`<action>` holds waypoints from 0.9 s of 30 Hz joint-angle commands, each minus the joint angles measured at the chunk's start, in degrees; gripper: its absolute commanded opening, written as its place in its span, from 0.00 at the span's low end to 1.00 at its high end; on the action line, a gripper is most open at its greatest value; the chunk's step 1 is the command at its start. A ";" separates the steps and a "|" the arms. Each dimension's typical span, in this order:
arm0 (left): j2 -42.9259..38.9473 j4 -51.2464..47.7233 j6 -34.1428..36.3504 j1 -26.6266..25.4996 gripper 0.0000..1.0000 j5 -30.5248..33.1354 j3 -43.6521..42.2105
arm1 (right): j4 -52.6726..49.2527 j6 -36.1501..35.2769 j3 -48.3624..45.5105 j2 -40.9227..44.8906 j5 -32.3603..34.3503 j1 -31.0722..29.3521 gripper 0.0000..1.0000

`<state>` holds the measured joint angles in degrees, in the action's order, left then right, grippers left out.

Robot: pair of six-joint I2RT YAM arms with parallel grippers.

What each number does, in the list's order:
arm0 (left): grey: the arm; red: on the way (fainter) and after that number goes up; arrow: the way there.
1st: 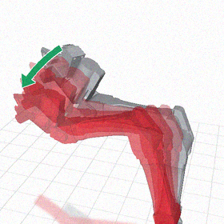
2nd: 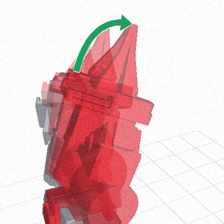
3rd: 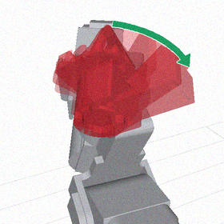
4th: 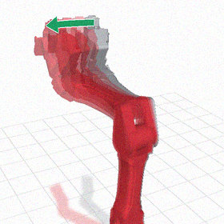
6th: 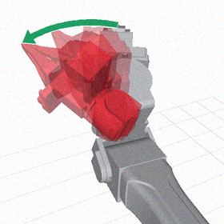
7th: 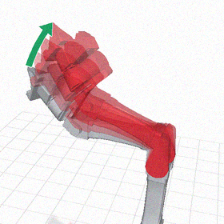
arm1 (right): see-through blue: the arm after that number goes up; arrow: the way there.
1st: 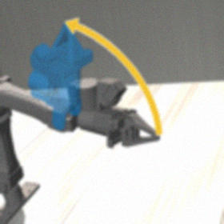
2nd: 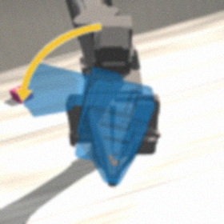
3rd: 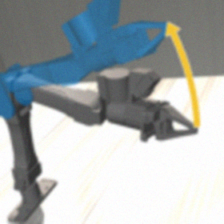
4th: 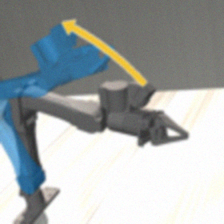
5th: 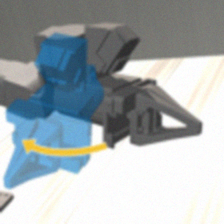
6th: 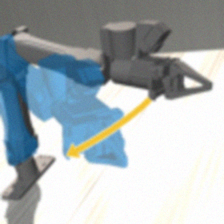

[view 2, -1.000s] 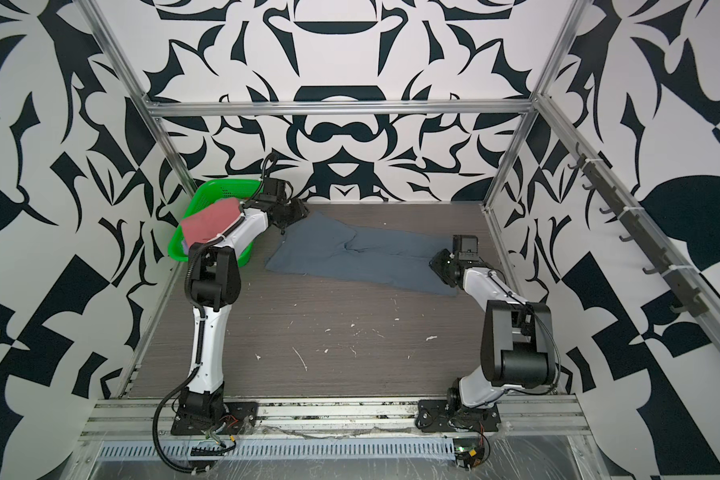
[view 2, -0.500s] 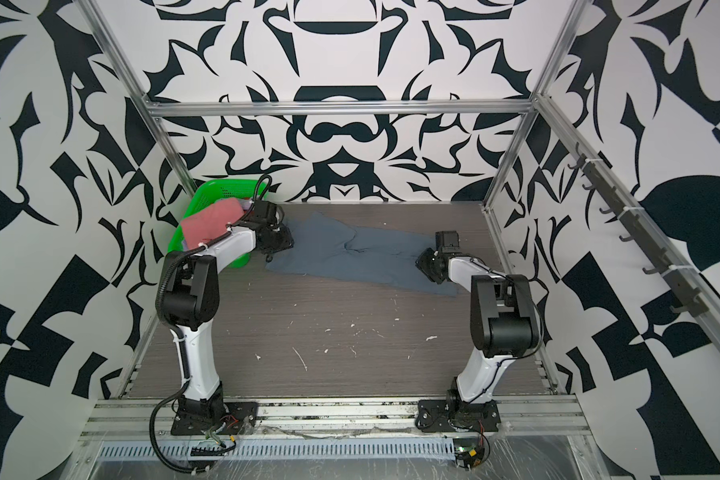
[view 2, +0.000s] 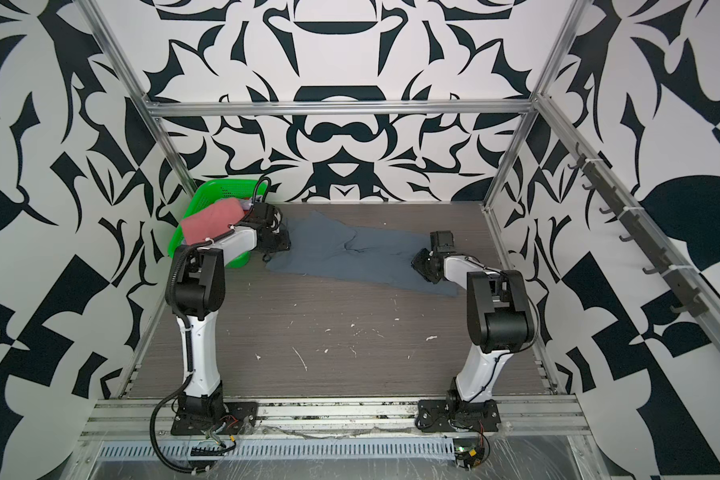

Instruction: Fold and stack the t-shirts

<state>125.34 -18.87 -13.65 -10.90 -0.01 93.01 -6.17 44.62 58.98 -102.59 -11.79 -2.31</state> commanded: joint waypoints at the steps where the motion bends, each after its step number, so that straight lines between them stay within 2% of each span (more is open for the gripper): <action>1: 2.01 2.26 3.03 0.17 0.49 -2.07 2.22 | -0.77 -0.46 1.20 0.41 0.55 -0.17 0.38; 6: 3.77 1.17 3.23 0.13 0.41 -4.65 4.01 | -2.59 -0.96 2.76 -0.11 1.05 -0.24 0.38; 12: 3.95 1.22 3.77 0.10 0.38 -3.91 3.32 | -2.37 -0.45 4.66 -1.24 1.33 -0.15 0.38; 16: 3.22 1.38 3.78 0.09 0.26 -3.66 2.47 | -2.52 0.00 7.36 -3.33 1.25 -0.16 0.38; 21: 2.28 1.31 4.42 0.09 0.18 -1.57 1.72 | -1.24 1.73 9.50 -6.29 0.46 -0.15 0.38; 24: 1.81 0.09 4.50 0.00 0.09 -0.92 1.78 | -0.55 2.68 10.27 -7.74 -0.21 -0.10 0.37; 27: 0.80 0.00 4.27 -0.35 0.05 0.48 1.01 | -0.07 3.28 10.92 -8.93 0.10 -0.11 0.37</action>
<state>128.35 -17.34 -9.56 -11.00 -1.32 95.61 -7.07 46.61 67.90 -111.31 -11.81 -2.31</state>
